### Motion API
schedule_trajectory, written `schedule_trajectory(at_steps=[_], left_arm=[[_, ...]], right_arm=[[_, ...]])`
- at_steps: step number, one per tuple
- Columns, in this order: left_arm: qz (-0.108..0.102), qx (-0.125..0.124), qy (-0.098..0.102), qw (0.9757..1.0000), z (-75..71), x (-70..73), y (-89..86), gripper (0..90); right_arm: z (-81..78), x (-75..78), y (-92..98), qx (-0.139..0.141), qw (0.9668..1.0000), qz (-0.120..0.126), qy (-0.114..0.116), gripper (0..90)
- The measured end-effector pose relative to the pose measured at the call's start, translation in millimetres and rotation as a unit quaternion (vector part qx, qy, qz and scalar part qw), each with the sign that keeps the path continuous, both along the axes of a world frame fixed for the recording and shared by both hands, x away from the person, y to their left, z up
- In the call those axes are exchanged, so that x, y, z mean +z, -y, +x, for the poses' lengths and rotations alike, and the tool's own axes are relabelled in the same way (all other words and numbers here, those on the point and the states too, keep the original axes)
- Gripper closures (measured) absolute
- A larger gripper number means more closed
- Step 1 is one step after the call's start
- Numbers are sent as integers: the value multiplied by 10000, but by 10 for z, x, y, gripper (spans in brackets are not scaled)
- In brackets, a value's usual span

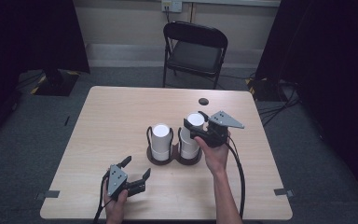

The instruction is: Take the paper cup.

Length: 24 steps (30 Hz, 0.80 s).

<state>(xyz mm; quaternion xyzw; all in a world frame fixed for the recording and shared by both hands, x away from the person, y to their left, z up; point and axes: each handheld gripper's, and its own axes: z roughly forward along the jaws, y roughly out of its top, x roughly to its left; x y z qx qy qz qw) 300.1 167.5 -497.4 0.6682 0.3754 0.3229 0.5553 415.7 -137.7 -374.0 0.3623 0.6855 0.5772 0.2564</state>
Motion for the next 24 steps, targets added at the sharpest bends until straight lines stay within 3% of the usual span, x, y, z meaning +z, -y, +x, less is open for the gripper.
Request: schedule_trajectory(at_steps=[17, 21, 24], left_arm=[[2, 53, -26, 10000, 3, 1, 6, 161], [-84, -11, -29, 10000, 7, -1, -13, 161], [-25, 35, -65, 10000, 11, 2, 1, 165]], right_arm=[[-8, 97, -6, 46, 9998, 86, 163, 347], [-5, 122, 18, -12, 9997, 175, 176, 347], [-15, 140, 44, -2, 9994, 296, 182, 348]])
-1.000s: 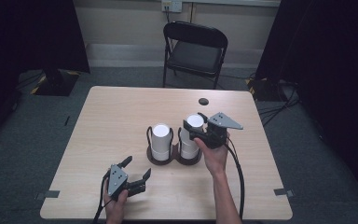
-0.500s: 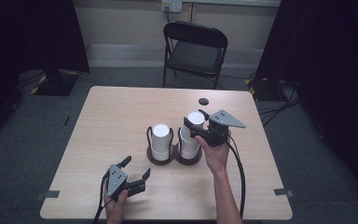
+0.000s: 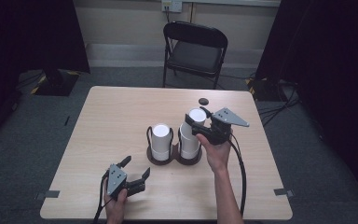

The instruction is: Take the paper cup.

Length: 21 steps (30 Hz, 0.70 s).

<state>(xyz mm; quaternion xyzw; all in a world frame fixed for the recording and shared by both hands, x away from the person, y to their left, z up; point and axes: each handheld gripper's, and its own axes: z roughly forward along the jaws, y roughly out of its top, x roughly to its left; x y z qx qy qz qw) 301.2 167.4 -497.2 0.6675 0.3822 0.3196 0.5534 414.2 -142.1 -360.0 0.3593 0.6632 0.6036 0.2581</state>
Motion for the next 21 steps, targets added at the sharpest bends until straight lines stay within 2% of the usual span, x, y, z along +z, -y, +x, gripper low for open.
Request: schedule_trajectory(at_steps=[6, 11, 13, 16, 21], left_arm=[[66, -16, -49, 10000, -2, 4, 6, 162], [-29, -103, -165, 9998, 16, 6, -13, 162], [-149, -305, -207, 9992, 21, 4, -28, 161], [-163, -260, -288, 9991, 29, 13, -21, 167], [-287, -373, -378, 9982, 35, 28, -29, 174]], right_arm=[[-55, 63, 45, 11, 9999, 123, 52, 348], [-151, 126, 117, 7, 9996, 265, 65, 347], [-203, 142, 159, 25, 9995, 300, 47, 348], [-261, 130, 192, 60, 9994, 343, -20, 349], [-378, 105, 254, 66, 9990, 438, -52, 349]])
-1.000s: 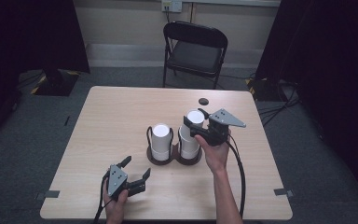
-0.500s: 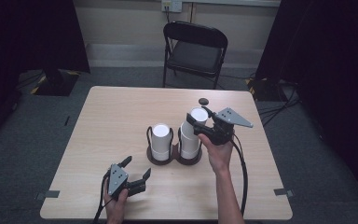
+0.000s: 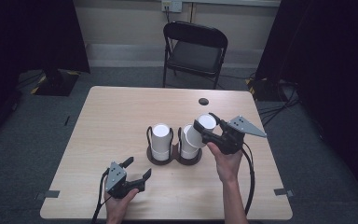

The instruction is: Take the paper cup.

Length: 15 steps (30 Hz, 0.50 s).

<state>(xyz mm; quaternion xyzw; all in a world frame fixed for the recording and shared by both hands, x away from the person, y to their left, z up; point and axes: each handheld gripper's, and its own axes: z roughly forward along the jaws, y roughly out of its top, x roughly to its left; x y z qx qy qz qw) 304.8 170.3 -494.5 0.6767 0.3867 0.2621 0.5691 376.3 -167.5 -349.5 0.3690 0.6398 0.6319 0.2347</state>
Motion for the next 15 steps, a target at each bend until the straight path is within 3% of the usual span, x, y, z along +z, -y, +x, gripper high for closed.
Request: schedule_trajectory(at_steps=[5, 6, 8, 12, 15], left_arm=[[-31, -108, -59, 9999, 16, 18, 18, 181], [-138, -312, -114, 9994, 35, 27, 36, 193], [-168, -355, -109, 9992, 41, 33, 54, 207], [-204, -476, -33, 9987, 54, 78, 130, 231], [-274, -611, 65, 9977, 65, 118, 177, 242]], right_arm=[[-131, -25, 62, 20, 9999, 152, -7, 349], [-154, -30, 66, 22, 9999, 142, -44, 349], [-187, -44, 78, 25, 9998, 135, -113, 350], [-240, -68, 99, 33, 9997, 171, -144, 350], [-296, -123, 118, 113, 9990, 366, -215, 350]])
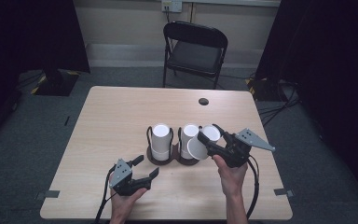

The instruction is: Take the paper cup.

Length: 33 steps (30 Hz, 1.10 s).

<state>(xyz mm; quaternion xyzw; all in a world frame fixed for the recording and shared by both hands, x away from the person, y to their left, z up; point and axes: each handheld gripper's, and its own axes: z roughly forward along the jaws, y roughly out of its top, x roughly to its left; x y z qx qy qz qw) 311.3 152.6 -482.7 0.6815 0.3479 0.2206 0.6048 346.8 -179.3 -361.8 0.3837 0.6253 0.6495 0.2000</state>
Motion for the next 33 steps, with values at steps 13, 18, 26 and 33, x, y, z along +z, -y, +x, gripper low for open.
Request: schedule_trajectory(at_steps=[13, 18, 26, 33], left_arm=[[-193, -414, -52, 9989, -12, -29, 92, 286], [-115, -403, 119, 9990, -21, -27, 115, 295], [-62, -536, 307, 9981, -26, -1, 205, 329], [-21, -645, 630, 9959, -37, 13, 313, 396]], right_arm=[[-143, -307, -61, 360, 9985, 317, -274, 351], [-176, -409, -101, 490, 9963, 583, -386, 351], [-207, -520, -182, 737, 9927, 868, -398, 353], [-205, -607, -206, 923, 9866, 1210, -581, 353]])
